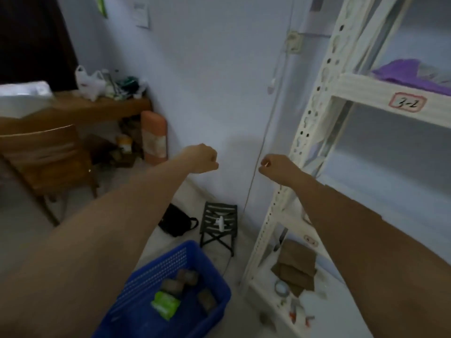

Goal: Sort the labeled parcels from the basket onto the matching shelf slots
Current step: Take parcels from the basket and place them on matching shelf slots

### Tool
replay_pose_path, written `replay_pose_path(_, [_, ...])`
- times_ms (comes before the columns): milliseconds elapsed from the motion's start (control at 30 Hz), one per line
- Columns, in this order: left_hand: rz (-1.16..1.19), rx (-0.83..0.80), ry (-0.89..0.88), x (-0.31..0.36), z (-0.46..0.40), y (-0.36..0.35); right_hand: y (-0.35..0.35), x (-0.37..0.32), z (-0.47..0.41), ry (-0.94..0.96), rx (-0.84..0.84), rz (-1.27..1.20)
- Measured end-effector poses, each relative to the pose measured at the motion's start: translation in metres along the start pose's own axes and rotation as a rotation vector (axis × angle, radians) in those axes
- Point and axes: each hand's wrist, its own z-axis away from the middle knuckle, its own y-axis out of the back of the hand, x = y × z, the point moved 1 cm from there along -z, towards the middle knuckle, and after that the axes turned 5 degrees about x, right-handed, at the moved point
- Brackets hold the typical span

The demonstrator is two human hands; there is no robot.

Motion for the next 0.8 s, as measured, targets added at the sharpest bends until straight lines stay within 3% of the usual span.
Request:
replay_pose_path(267, [0.098,-0.27,0.364,-0.144,0.083,-0.122,-0.169,-0.07,-0.025,0.03,-0.398,-0.01])
replay_pose_path(533, [0.191,-0.43,0.502,-0.241,0.108,-0.232,-0.34,-0.14,-0.05,0.153,-0.616,0.145])
replay_pose_path(800, [0.379,-0.522,0.633,-0.303,0.108,-0.347,-0.486,-0.131,-0.064,0.082,-0.84,0.05])
